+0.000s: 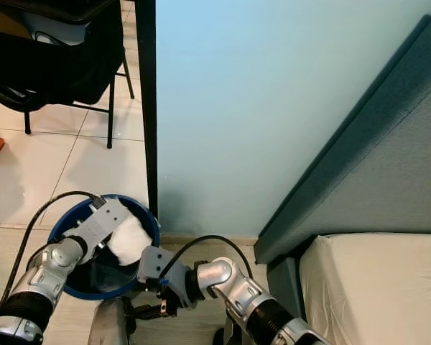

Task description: Clean up the room

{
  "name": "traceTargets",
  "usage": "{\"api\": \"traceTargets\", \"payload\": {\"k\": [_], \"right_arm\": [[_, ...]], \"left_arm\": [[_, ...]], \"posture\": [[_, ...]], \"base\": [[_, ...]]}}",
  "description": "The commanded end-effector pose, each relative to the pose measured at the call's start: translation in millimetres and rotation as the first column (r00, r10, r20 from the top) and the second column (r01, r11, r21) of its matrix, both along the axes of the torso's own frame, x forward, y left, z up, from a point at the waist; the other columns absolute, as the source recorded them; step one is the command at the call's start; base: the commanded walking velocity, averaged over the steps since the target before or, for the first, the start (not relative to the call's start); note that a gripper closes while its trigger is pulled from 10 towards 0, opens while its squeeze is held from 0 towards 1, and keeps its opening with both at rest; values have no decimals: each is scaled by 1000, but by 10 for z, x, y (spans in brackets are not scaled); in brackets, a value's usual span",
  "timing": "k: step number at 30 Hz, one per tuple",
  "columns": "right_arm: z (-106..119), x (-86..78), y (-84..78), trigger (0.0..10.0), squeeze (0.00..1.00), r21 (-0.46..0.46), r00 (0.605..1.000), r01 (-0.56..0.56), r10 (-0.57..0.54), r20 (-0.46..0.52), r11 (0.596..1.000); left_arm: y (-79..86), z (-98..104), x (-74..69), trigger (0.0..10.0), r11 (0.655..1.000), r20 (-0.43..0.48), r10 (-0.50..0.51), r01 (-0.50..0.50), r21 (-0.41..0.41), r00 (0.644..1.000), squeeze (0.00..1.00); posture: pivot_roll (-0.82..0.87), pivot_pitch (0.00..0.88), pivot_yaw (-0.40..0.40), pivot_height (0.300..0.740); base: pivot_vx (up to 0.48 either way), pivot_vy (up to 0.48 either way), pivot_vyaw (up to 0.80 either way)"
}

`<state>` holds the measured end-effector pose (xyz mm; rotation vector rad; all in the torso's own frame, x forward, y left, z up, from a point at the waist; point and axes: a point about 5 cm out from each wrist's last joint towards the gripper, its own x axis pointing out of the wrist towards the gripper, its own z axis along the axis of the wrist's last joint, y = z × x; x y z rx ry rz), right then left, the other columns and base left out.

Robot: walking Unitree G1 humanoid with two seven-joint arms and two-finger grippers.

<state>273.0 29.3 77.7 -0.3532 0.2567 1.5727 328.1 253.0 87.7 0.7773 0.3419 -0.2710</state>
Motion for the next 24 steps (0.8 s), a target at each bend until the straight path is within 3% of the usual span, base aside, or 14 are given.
{"api": "traceTargets", "payload": {"k": [1, 2, 3, 8, 11, 13, 14, 15, 17, 18, 20, 21, 22, 24], "right_arm": [[94, -90, 262, 10000, 0, 56, 999, -49, 50, -2, 997], [94, -82, 258, 10000, 0, 56, 999, -48, 48, 0, 997], [97, -71, 252, 10000, 0, 56, 999, -44, 44, 3, 997], [109, -42, 232, 10000, 0, 61, 1000, -26, 25, 13, 998], [160, 113, 120, 10000, 0, 108, 990, 125, -131, 45, 986], [205, 351, -125, 10000, 0, 177, 910, 395, -410, 57, 901], [205, 351, -125, 10000, 0, 177, 910, 395, -410, 57, 901], [194, 442, -297, 10000, 0, 194, 849, 505, -524, 62, 841], [148, 535, -603, 10000, 0, 212, 736, 649, -673, 67, 731], [148, 535, -603, 10000, 0, 212, 736, 649, -673, 67, 731], [118, 574, -814, 10000, 0, 230, 636, 739, -768, 73, 634], [118, 574, -814, 10000, 0, 230, 636, 739, -768, 73, 634], [97, 594, -918, 10000, 0, 236, 568, 793, -822, 47, 561], [97, 594, -918, 10000, 0, 236, 568, 793, -822, 47, 561]], "left_arm": [[-19, -82, -36, 10000, 999, -28, -25, 26, 23, 999, 1000], [-15, -85, -30, 10000, 999, -25, -27, 28, 35, 999, 333], [-6, -84, -25, 10000, 998, -22, -27, 28, 50, 999, 0], [10, -65, -18, 10000, 998, -11, -22, 22, 56, 1000, 0], [32, 5, -1, 10000, 999, 49, 44, -44, 6, 998, 0], [-33, 4, -13, 10000, 955, 91, 224, -200, -218, 970, 0], [-33, 4, -13, 10000, 955, 91, 224, -200, -218, 970, 0], [-120, -35, -42, 10000, 898, 80, 313, -267, -348, 946, 0], [-316, -97, -96, 10000, 809, 81, 418, -330, -486, 905, 0], [-316, -97, -96, 10000, 809, 81, 418, -330, -486, 905, 0], [-443, -141, -124, 10000, 754, 82, 490, -374, -540, 868, 0], [-443, -141, -124, 10000, 754, 82, 490, -374, -540, 868, 0], [-493, -165, -136, 10000, 731, 81, 519, -393, -557, 851, 0], [-493, -165, -136, 10000, 731, 81, 519, -393, -557, 851, 0]], "posture": [[48, 278, -172, 580], [48, 273, -170, 580], [48, 266, -167, 580], [50, 252, -162, 580], [59, 213, -150, 580], [64, 191, -140, 580], [64, 191, -140, 580], [64, 169, -119, 580], [64, 141, -98, 580], [64, 141, -98, 580], [62, 135, -90, 580], [62, 135, -90, 580], [56, 120, -76, 580], [56, 120, -76, 580]], "base": [[0, 0, 0], [0, 0, 0], [0, 0, 0], [0, 0, 0], [0, 0, 0], [0, 0, 0], [0, 0, 0], [0, 0, 0], [0, 0, 0], [0, 0, 0], [0, 0, 0], [0, 0, 0], [0, 0, 0], [0, 0, 0]]}}
